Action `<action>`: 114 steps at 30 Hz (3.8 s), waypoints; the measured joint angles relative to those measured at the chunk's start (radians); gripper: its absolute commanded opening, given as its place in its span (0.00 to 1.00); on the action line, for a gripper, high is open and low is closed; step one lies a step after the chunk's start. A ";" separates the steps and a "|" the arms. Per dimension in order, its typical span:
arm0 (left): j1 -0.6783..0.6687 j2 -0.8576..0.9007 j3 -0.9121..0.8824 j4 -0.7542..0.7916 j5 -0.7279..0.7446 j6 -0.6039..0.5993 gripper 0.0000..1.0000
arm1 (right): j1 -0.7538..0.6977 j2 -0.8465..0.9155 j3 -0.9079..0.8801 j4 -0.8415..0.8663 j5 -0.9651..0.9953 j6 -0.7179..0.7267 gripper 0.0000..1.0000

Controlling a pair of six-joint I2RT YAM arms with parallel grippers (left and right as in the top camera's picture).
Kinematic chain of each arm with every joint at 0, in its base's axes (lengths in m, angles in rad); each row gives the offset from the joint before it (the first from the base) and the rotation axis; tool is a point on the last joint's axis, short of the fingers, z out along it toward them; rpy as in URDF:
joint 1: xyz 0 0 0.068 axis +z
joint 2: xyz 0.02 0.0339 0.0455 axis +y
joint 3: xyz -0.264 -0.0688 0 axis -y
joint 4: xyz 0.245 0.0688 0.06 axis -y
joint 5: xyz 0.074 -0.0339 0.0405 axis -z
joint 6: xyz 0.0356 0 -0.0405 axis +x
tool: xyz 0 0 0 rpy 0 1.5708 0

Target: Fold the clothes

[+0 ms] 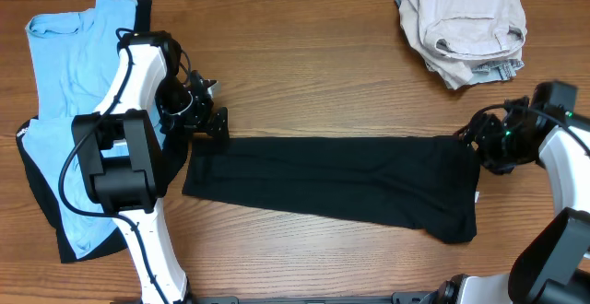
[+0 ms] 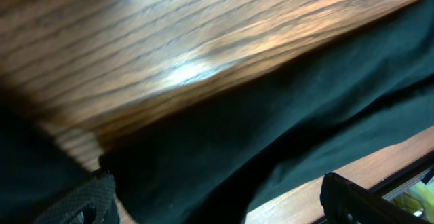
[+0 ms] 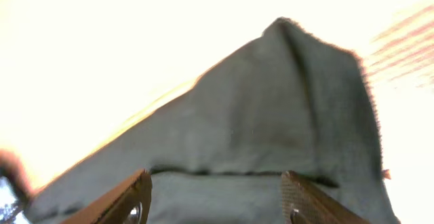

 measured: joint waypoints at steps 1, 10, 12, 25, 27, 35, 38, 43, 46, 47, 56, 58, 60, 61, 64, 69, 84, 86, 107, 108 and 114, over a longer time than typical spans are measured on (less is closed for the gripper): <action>0.000 0.000 0.000 -0.003 -0.007 -0.007 1.00 | 0.001 0.000 0.014 -0.015 -0.021 -0.018 0.65; 0.000 -0.162 -0.012 -0.002 -0.158 -0.192 1.00 | 0.134 0.000 -0.010 -0.086 -0.098 -0.129 0.69; 0.000 -0.249 -0.012 -0.003 -0.184 -0.250 1.00 | 0.172 0.000 -0.048 -0.047 -0.102 -0.131 0.69; -0.006 -0.424 -0.105 -0.004 -0.248 -0.450 1.00 | 0.297 0.000 -0.266 0.183 -0.034 -0.011 0.75; -0.013 -0.420 -0.161 0.039 -0.256 -0.456 1.00 | 0.297 0.000 -0.291 0.222 -0.018 0.009 0.75; -0.013 -0.415 -0.274 0.127 -0.264 -0.471 1.00 | 0.297 -0.013 -0.329 0.280 0.008 0.082 0.75; -0.013 -0.415 -0.279 0.129 -0.267 -0.471 1.00 | 0.296 -0.013 -0.330 0.286 0.013 0.104 0.75; -0.013 -0.415 -0.280 0.136 -0.271 -0.471 1.00 | 0.266 -0.013 -0.330 0.287 0.013 0.116 0.75; -0.013 -0.415 -0.280 0.137 -0.274 -0.479 1.00 | 0.216 -0.013 -0.330 0.283 0.013 0.113 0.75; -0.013 -0.415 -0.280 0.139 -0.274 -0.479 1.00 | 0.198 -0.013 -0.330 0.282 0.013 0.111 0.75; -0.013 -0.415 -0.280 0.142 -0.274 -0.483 1.00 | 0.111 -0.014 -0.328 0.233 0.000 0.025 0.64; -0.013 -0.415 -0.280 0.142 -0.272 -0.483 1.00 | 0.112 -0.014 -0.316 0.206 0.001 0.009 0.65; -0.013 -0.417 -0.280 0.135 -0.270 -0.484 1.00 | 0.112 -0.014 -0.288 0.165 0.002 -0.001 0.67; -0.013 -0.420 -0.280 0.134 -0.269 -0.486 1.00 | 0.112 -0.014 -0.269 0.148 0.002 -0.006 0.70; -0.013 -0.452 -0.281 0.129 -0.266 -0.486 1.00 | 0.112 -0.019 -0.198 0.089 0.002 -0.019 0.77; -0.013 -0.588 -0.282 0.112 -0.251 -0.487 1.00 | 0.112 -0.086 -0.080 0.000 0.000 -0.032 0.84; -0.097 -0.840 -0.341 0.029 -0.270 -0.544 1.00 | 0.112 -0.402 0.020 -0.131 0.000 -0.041 1.00; -0.117 -0.873 -0.394 0.062 -0.282 -0.557 1.00 | 0.112 -0.422 0.020 -0.141 0.000 -0.042 1.00; -0.138 -0.677 -0.835 0.792 -0.108 -0.288 1.00 | 0.112 -0.428 0.020 -0.142 0.000 -0.041 1.00; -0.138 -0.655 -0.836 0.802 -0.091 -0.270 1.00 | 0.112 -0.428 0.020 -0.142 0.000 -0.042 1.00; -0.138 -0.539 -0.837 0.818 -0.045 -0.210 0.94 | 0.112 -0.426 0.020 -0.142 0.000 -0.040 1.00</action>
